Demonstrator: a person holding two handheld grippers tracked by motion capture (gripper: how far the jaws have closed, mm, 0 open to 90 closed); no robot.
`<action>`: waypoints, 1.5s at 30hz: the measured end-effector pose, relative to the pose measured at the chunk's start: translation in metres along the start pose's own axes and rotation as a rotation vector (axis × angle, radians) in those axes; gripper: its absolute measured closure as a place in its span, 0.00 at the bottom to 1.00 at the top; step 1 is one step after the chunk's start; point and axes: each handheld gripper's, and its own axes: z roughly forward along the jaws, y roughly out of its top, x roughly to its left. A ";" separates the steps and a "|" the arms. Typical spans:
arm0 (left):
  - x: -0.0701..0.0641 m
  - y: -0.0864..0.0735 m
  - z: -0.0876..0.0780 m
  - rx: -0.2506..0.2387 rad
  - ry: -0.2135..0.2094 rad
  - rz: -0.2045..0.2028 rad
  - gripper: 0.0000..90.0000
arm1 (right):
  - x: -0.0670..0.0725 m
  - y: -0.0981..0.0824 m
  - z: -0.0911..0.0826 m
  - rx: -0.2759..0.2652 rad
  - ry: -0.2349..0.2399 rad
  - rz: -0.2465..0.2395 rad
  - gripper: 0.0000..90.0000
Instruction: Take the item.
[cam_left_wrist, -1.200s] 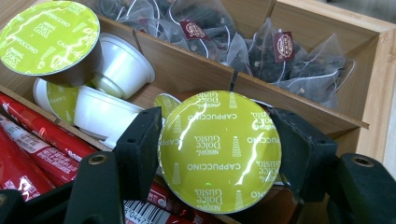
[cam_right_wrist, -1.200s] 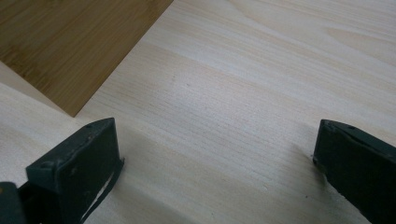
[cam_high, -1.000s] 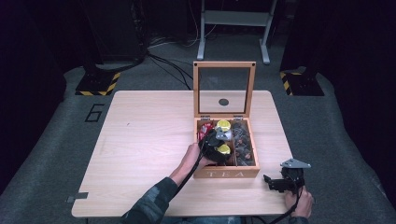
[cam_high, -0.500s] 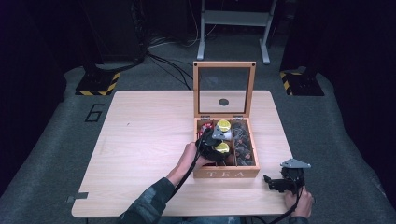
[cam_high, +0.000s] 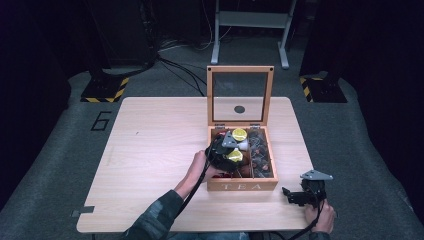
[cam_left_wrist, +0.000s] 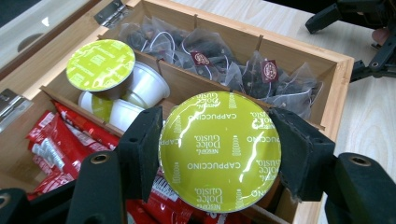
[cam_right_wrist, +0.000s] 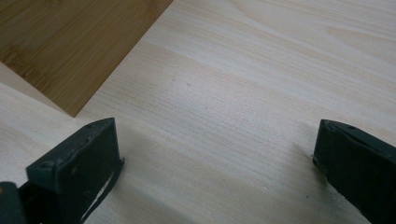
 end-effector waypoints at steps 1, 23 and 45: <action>0.000 0.000 -0.001 -0.002 0.001 -0.004 0.42 | 0.000 0.000 0.000 0.000 0.000 0.000 0.00; 0.015 -0.006 -0.047 -0.082 0.064 -0.060 0.42 | 0.000 0.000 0.000 0.001 0.001 0.001 0.00; 0.032 -0.036 -0.105 -0.153 0.185 -0.144 0.42 | 0.000 0.000 0.000 0.001 0.002 0.000 0.00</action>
